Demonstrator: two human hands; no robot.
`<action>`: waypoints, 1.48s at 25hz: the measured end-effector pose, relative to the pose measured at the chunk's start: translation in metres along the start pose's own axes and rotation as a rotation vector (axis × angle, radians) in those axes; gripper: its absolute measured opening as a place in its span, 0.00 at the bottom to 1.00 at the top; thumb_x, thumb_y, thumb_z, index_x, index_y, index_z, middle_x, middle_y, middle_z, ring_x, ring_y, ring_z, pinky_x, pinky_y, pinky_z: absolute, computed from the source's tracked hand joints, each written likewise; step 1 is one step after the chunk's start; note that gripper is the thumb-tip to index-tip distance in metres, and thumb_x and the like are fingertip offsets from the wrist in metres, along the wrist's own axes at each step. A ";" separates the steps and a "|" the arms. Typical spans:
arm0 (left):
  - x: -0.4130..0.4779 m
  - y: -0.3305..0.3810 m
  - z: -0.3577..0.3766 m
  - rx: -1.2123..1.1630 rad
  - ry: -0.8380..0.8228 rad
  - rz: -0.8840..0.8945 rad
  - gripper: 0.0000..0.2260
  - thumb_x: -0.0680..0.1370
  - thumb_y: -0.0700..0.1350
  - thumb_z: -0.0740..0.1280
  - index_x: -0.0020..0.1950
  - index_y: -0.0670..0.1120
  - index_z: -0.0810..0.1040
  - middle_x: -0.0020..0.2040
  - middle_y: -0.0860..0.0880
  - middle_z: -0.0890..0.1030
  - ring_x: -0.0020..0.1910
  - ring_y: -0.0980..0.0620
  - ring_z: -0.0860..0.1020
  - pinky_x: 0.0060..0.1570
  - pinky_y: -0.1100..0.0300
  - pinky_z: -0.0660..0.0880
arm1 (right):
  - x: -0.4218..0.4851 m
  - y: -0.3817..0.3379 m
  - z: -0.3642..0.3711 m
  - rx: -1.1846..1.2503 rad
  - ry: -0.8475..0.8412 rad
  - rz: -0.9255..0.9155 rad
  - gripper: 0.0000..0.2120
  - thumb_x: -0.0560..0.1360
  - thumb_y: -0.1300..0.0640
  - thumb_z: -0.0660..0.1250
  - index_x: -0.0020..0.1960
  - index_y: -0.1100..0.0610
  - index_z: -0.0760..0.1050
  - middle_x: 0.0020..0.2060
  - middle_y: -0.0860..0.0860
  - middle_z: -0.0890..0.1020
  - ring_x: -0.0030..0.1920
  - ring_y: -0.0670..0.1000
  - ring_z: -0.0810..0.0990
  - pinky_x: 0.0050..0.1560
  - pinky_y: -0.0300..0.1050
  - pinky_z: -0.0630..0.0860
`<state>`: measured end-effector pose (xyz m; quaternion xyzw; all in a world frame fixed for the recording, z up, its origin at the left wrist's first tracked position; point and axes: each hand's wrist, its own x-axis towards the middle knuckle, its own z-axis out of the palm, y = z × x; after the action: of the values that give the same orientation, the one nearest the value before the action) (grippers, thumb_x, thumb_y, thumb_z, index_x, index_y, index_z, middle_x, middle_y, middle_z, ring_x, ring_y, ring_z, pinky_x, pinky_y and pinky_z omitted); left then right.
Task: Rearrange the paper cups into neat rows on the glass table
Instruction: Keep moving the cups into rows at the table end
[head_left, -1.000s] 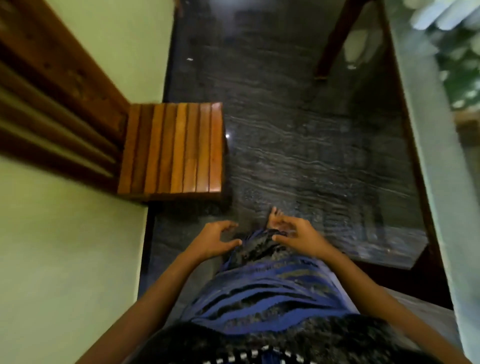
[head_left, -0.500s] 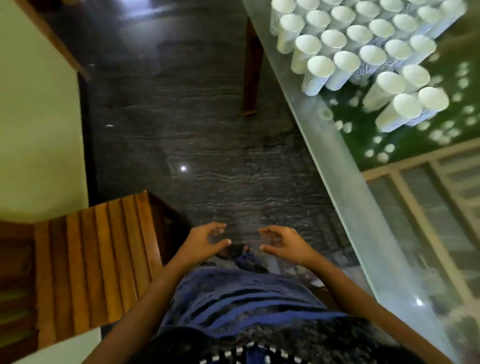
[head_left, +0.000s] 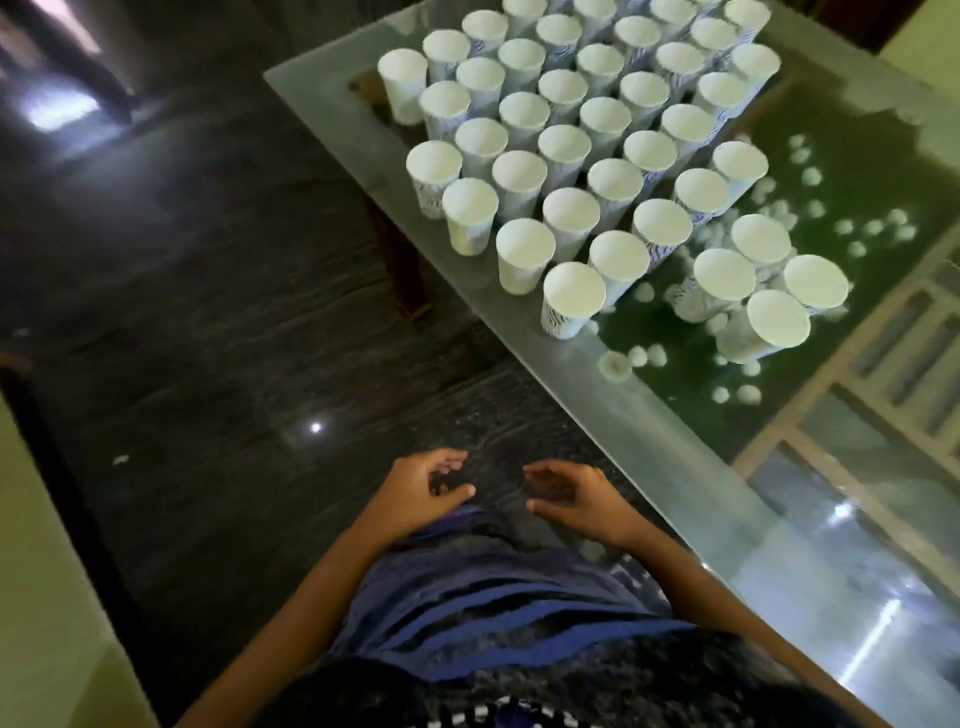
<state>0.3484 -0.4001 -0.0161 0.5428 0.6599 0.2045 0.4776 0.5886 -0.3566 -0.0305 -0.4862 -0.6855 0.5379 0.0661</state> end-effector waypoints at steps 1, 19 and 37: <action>0.020 0.007 -0.018 0.020 -0.023 0.043 0.21 0.71 0.46 0.73 0.62 0.45 0.75 0.57 0.48 0.79 0.53 0.60 0.76 0.49 0.79 0.67 | 0.012 -0.012 -0.004 0.033 0.055 0.002 0.21 0.70 0.57 0.73 0.61 0.57 0.74 0.54 0.50 0.81 0.54 0.46 0.80 0.58 0.43 0.76; 0.213 0.097 -0.055 -0.101 0.283 0.313 0.34 0.64 0.41 0.78 0.67 0.38 0.69 0.64 0.41 0.74 0.62 0.52 0.72 0.59 0.58 0.71 | 0.110 -0.058 -0.077 0.240 0.905 0.124 0.41 0.56 0.45 0.79 0.64 0.55 0.68 0.57 0.46 0.75 0.56 0.43 0.75 0.52 0.27 0.72; 0.165 0.111 -0.005 -0.121 0.062 0.469 0.27 0.63 0.44 0.78 0.59 0.39 0.74 0.56 0.45 0.79 0.56 0.51 0.76 0.53 0.53 0.76 | 0.028 -0.053 -0.044 0.371 1.178 0.205 0.34 0.60 0.53 0.80 0.61 0.48 0.67 0.56 0.44 0.76 0.56 0.45 0.76 0.52 0.39 0.77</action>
<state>0.4097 -0.2118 0.0066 0.6452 0.5166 0.3656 0.4281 0.5700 -0.3037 0.0179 -0.7447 -0.3791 0.2934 0.4644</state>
